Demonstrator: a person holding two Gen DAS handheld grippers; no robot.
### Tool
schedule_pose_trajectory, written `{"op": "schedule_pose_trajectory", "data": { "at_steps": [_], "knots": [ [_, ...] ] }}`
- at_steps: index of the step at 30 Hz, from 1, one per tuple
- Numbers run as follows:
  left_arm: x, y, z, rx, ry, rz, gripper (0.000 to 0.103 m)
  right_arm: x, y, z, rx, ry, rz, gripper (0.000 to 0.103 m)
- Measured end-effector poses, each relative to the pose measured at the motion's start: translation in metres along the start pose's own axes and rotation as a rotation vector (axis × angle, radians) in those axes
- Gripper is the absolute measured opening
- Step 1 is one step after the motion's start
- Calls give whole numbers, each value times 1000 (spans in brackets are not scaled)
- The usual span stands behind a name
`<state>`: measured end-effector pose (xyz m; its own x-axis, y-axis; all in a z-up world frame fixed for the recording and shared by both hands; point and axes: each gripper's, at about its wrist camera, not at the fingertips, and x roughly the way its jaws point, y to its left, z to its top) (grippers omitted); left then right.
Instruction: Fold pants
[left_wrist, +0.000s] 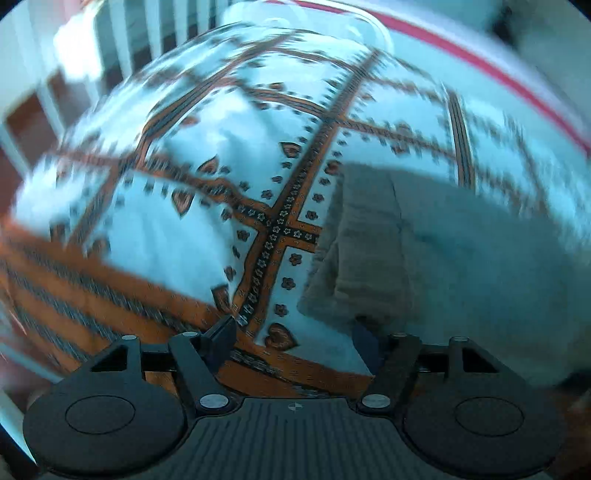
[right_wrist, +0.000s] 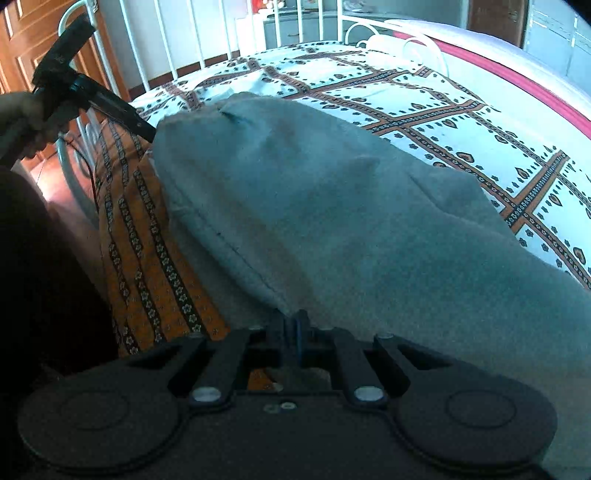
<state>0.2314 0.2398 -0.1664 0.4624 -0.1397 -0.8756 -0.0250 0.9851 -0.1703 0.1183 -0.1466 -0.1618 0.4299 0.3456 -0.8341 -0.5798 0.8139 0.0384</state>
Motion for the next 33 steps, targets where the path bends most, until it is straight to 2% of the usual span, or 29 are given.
{"op": "schedule_pose_trajectory", "data": {
  "at_steps": [3,7,9,10,11,12,15,19,24,26,30,33],
  "knots": [
    [-1,8,-5,-174,19,-106,69,-2,0,-2,16,-11,-3,0],
    [17,-5,-16,-299,92,-194,69,-4,0,-5,34,-28,-11,0],
    [25,-9,-22,-368,92,-214,69,-5,0,-5,42,-34,-13,0],
    [28,-12,-22,-378,90,-217,59,-6,1,-5,46,-39,-14,0],
    [27,-14,-21,-375,71,-221,47,-7,1,-5,47,-42,-16,0],
    [24,-17,-19,-365,43,-205,40,-8,2,-5,45,-45,-19,0],
    [17,-32,-13,-281,1,-168,35,-12,6,-5,29,-62,-36,0],
    [25,-37,-5,-233,14,-159,27,-12,7,-1,32,-66,-38,0],
    [17,-32,16,-161,-55,-113,26,-24,15,10,51,-111,-9,0],
    [15,-29,21,-128,-52,-100,26,-29,24,17,20,-127,-10,0],
    [30,-40,2,-9,-10,-32,26,-8,28,7,-29,-60,-42,0],
    [27,-36,-3,-32,-30,-40,26,9,29,-7,4,-15,-26,2]
  ]
}}
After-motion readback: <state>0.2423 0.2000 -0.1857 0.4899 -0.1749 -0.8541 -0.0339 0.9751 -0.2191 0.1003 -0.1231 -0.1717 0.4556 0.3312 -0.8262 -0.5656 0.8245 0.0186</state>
